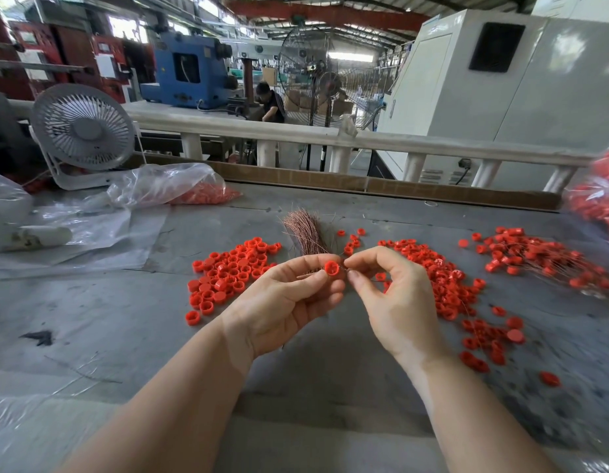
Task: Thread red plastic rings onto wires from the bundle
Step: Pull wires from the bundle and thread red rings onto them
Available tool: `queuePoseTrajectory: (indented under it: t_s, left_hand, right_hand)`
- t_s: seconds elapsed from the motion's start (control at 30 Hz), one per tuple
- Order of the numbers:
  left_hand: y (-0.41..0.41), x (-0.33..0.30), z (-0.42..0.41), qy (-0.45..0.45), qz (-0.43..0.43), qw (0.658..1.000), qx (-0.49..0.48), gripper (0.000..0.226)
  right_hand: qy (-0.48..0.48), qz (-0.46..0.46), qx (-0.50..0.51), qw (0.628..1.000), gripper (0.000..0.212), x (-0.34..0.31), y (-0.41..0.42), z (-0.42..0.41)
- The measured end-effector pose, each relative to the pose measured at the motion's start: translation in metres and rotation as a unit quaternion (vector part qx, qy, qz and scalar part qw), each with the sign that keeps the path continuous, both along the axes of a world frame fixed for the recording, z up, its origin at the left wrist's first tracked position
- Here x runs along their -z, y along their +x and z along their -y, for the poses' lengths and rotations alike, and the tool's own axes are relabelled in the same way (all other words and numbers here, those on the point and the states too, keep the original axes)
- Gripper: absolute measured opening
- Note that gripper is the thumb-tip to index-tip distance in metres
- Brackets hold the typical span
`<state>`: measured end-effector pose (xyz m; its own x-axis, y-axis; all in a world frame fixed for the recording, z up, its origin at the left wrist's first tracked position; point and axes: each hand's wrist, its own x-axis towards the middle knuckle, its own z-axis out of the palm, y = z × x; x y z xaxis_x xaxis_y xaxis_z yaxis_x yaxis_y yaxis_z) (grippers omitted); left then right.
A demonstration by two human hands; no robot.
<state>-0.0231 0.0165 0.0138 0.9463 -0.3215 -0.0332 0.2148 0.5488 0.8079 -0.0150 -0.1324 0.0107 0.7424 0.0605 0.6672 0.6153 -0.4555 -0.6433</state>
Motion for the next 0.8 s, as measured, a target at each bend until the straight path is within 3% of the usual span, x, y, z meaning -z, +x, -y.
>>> queuePoseTrajectory:
  t_s: [0.23,0.8]
  left_hand:
    - [0.0018,0.0011,0.0006,0.006,0.006,1.000,0.013,0.022]
    - [0.0021,0.0036,0.0000,0.016,0.037,0.999,0.013,0.023]
  right_hand:
    - [-0.004,-0.011,0.037,0.999,0.032,-0.0014,-0.0026,0.0009]
    - [-0.010,-0.021,0.034,0.999,0.024,0.0014,-0.0012,-0.0005]
